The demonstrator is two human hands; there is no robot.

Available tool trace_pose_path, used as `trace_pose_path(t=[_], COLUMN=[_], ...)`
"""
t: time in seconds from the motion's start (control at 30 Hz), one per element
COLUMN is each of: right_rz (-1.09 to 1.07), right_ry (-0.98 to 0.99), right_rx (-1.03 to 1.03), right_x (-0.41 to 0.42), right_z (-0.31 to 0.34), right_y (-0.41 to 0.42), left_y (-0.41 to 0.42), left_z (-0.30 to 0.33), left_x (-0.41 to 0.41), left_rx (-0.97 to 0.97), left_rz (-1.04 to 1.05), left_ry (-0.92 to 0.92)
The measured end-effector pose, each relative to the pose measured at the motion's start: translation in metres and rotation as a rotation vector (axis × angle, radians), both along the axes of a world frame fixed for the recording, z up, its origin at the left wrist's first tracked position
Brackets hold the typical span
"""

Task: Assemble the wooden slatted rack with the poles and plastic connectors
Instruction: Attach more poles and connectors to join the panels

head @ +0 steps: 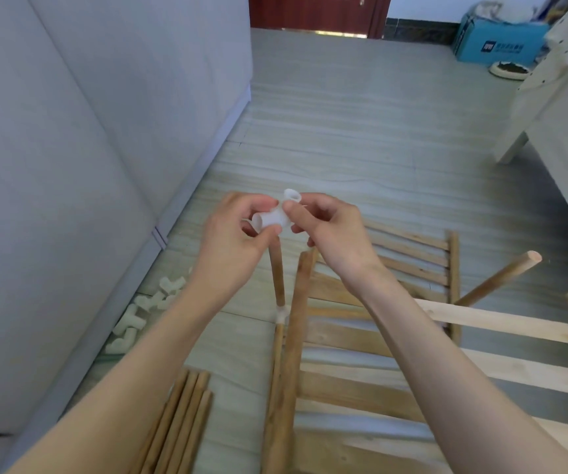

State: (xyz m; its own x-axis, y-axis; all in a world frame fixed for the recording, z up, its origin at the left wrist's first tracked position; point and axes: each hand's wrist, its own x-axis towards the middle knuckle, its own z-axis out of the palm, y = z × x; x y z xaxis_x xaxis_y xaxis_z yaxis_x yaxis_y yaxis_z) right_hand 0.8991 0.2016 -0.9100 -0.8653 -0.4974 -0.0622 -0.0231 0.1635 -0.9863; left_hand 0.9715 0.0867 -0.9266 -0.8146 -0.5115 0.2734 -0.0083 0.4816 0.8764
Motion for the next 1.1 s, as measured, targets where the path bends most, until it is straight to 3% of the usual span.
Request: trace_pose_path(t=[0.17,0.27,0.37,0.53,0.73,1.0,1.1], right_rz=[-0.068,0.029,0.098,0.082,0.078,-0.112,-0.097], right_ry=[0.127,0.253,0.287,0.245,0.185,0.107,0.023], right_rx=[0.059,0.178,0.220,0.147,0.080,-0.084,-0.136], right_x=[-0.007,-0.011,-0.013,-0.013,-0.014,-0.017,-0.017], right_z=[-0.005,-0.011,-0.016,-0.023,-0.025,-0.021,-0.018], right_y=[-0.006,-0.004,-0.005,-0.012,-0.016,-0.017,-0.015], left_y=[0.003,-0.003,-0.016,-0.014,-0.009,-0.002,-0.005], left_z=[-0.002,-0.001,-0.001,-0.007,-0.011,-0.003,-0.010], left_x=[0.008,0.010,0.005,0.007,0.008,-0.005,-0.007], left_rx=[0.138,0.180,0.153,0.192,0.407,0.305,0.391], left_rz=[-0.083,0.058,0.067,0.045,0.078,-0.015,0.047], left_ry=[0.012,0.076,-0.056,-0.086,-0.110,-0.041,-0.026])
